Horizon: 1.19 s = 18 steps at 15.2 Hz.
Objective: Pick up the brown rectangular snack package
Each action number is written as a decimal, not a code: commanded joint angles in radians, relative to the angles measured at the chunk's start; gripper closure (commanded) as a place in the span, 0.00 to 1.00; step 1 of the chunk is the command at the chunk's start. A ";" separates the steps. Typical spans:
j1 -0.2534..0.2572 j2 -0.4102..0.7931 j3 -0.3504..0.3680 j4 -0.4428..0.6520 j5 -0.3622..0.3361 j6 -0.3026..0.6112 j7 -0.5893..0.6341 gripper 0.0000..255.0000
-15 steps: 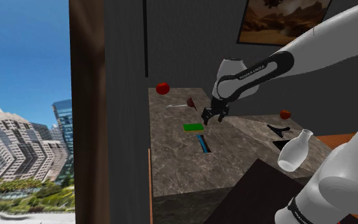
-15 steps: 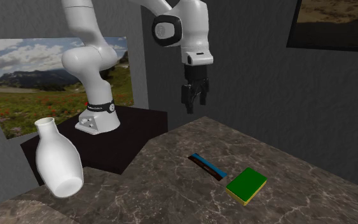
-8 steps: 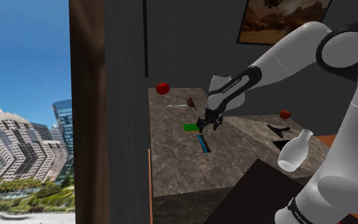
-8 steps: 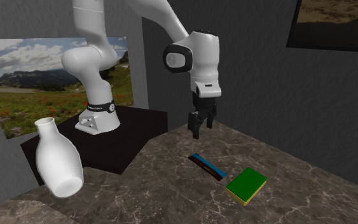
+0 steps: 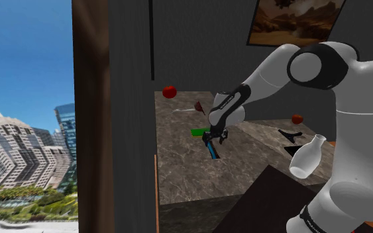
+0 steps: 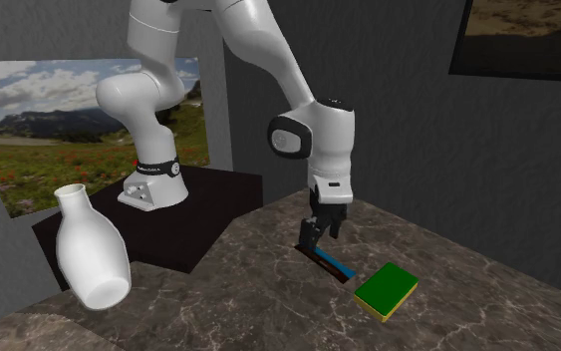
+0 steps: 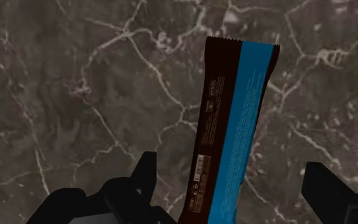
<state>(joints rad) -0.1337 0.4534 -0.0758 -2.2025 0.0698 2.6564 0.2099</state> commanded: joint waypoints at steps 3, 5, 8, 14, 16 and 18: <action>-0.004 0.058 0.006 0.017 0.008 0.040 -0.002 0.00; -0.007 0.084 0.009 0.024 0.011 0.060 -0.005 0.00; -0.007 0.092 0.010 0.026 0.012 0.065 -0.004 1.00; -0.008 0.091 0.010 0.024 0.012 0.065 -0.006 1.00; -0.007 0.090 0.010 0.025 0.012 0.065 -0.005 1.00; -0.006 0.079 0.009 0.022 0.010 0.056 -0.004 1.00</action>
<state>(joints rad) -0.1408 0.5375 -0.0662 -2.1785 0.0809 2.7165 0.2047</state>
